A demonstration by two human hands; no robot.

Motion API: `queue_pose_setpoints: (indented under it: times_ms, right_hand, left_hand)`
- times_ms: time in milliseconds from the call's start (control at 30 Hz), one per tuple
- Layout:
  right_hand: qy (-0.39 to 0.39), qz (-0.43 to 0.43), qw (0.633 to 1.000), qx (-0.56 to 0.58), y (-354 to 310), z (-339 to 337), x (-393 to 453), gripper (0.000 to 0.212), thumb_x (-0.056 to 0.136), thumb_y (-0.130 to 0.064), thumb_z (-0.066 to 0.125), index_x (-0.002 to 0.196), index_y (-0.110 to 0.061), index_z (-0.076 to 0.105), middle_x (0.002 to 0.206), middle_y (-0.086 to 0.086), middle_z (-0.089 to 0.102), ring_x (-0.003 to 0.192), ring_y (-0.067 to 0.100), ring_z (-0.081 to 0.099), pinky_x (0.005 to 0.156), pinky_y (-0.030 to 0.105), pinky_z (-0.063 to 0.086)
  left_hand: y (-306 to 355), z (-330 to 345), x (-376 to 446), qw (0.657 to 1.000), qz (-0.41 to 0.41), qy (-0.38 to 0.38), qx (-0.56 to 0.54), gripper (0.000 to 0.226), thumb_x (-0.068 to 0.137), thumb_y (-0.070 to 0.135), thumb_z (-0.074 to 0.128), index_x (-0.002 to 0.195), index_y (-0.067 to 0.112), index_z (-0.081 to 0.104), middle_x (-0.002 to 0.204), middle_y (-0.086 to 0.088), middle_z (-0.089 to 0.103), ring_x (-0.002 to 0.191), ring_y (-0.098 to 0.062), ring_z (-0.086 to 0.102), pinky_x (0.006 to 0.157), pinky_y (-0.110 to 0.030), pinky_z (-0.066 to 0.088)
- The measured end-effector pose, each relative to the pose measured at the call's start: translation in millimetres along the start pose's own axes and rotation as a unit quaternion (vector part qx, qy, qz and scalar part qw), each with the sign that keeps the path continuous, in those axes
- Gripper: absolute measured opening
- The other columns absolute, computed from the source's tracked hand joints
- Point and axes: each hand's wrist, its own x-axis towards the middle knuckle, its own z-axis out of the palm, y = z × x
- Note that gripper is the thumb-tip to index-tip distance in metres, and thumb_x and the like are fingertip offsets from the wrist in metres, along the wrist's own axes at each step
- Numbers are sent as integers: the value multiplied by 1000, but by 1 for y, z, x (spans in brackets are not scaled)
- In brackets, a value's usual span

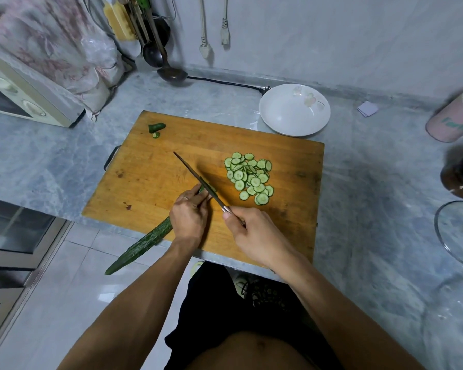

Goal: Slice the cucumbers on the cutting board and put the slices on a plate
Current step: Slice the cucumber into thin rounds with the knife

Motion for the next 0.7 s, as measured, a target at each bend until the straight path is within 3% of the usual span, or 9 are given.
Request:
queue_pose_setpoints:
  times_ms: [200,267,433,533,700]
  right_hand:
    - [-3,3,1000,0,1,8,13,31,104,-37,45,76,-25,50,58,-5,41,52,13,38,50,31,31]
    - [3,11,1000,0,5,10,19,33,104,-38,45,76,-22,50,58,-5,41,52,14,38,50,31,31]
    - [8,21,1000,-14,11,14,27,30,104,-39,44,98,-16,63,61,-7,46,54,11,43,53,32,38]
    - [9,17,1000,-17,12,14,24,27,104,-38,44,97,-19,62,62,-7,48,56,11,45,57,35,43]
    - [12,14,1000,-25,9,10,19,25,105,-38,44,92,-22,60,58,-6,44,51,9,42,51,31,35]
  left_hand:
    - [-1,3,-1,1000,10,14,9,30,82,27,54,91,14,79,109,-7,73,93,-27,70,68,-31,55]
    - [1,3,-1,1000,5,16,7,23,82,23,60,91,13,79,108,-8,73,93,-27,70,69,-31,56]
    - [3,2,-2,1000,-1,17,6,16,75,2,76,89,9,79,107,-13,73,89,-30,70,71,-34,56]
    - [2,0,-2,1000,22,7,13,19,76,1,75,92,9,78,109,-13,72,92,-31,70,75,-37,57]
    - [2,-5,-1,1000,10,-10,-1,26,78,-1,69,98,12,78,115,-10,70,96,-27,70,82,-35,57]
